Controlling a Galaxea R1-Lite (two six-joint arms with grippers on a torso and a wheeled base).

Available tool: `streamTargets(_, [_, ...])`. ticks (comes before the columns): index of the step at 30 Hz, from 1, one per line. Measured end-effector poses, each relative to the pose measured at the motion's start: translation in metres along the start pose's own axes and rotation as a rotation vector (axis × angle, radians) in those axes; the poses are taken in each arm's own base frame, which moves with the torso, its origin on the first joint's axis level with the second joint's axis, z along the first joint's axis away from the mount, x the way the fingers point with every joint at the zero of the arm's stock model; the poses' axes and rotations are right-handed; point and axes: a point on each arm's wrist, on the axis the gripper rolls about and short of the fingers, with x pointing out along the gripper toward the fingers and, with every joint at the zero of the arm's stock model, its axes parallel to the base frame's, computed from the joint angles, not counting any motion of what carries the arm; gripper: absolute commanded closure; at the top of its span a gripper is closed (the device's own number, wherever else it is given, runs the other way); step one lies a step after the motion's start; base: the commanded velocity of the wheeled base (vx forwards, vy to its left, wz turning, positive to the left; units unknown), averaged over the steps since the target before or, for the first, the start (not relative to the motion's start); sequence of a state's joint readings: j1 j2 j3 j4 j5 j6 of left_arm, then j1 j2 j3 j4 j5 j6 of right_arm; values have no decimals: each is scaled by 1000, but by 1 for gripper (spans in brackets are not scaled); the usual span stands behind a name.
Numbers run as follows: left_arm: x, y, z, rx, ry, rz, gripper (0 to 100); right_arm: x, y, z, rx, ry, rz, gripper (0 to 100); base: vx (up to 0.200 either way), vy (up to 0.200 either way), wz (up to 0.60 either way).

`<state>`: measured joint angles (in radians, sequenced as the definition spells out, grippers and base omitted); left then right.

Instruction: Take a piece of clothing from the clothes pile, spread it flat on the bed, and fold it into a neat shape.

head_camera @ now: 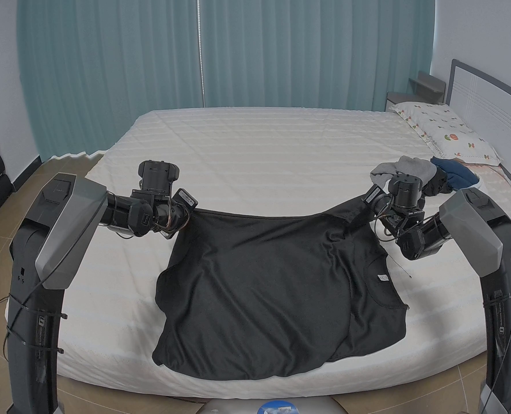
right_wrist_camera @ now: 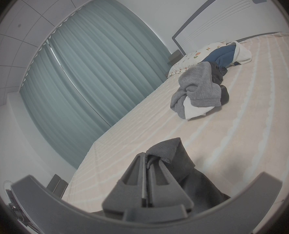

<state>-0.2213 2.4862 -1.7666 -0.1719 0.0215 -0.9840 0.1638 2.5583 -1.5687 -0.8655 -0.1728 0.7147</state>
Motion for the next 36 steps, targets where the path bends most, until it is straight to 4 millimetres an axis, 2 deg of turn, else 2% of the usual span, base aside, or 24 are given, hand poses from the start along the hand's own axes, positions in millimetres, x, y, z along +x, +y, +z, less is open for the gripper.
streamTargets(6, [0, -13, 14, -20, -93, -25, 100, 14, 13, 21, 14, -68, 41, 100, 0, 0, 0])
streamTargets(7, [1, -14, 15, -25, -103, -26, 100, 16, 14, 22, 16, -76, 42, 0, 0, 0, 0])
streamTargets(8, [2, -14, 16, -30, -111, -26, 0, 18, 13, 23, 16, -82, 40, 0, 0, 0, 0])
streamTargets(12, [9, -10, 15, -40, -117, -13, 0, 26, 5, 15, 13, -79, 19, 0, 0, 0, 0])
streamTargets(17, [20, 2, 12, -44, -108, 15, 0, 32, -14, -11, 0, -26, -21, 0, 0, 0, 0])
streamTargets(24, [23, 19, 12, -54, -81, 75, 0, 20, -39, -34, -15, 98, -66, 0, 0, 0, 0])
streamTargets(29, [11, 32, 14, -67, -7, 99, 0, -2, -50, -31, 2, 198, -60, 0, 0, 0, 0])
streamTargets(36, [-32, 53, 6, -91, 135, 102, 0, -44, -52, -10, 66, 259, -35, 0, 0, 0, 0])
